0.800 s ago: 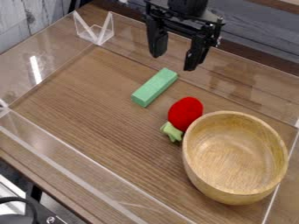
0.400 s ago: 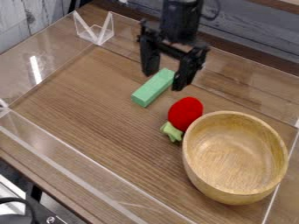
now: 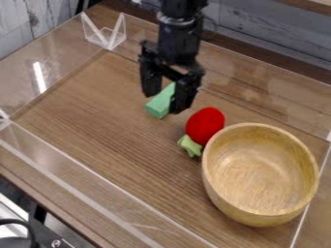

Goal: Put the green block in the brown bowl

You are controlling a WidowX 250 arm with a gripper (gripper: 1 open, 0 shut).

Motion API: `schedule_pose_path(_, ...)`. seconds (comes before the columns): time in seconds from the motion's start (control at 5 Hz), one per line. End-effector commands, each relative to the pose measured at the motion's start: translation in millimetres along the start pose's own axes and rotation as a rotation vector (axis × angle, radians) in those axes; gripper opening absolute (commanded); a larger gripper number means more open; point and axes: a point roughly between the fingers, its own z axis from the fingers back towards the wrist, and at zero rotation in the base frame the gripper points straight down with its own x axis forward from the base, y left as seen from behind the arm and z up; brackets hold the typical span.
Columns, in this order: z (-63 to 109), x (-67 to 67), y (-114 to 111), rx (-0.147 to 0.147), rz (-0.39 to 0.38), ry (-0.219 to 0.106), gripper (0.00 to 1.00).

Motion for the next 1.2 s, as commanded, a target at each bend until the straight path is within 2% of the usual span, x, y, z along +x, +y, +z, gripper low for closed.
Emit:
schedule_pose_path(0.0,-0.8,8.1,9.3,0.009,-0.100,-0.047,1.00)
schedule_pose_path(0.6,-17.1,25.3,16.8,0.016,-0.111,-0.127,1.00)
schedule_pose_path(1.0,-23.0,31.9,18.9,0.010,-0.099,-0.144,1.00)
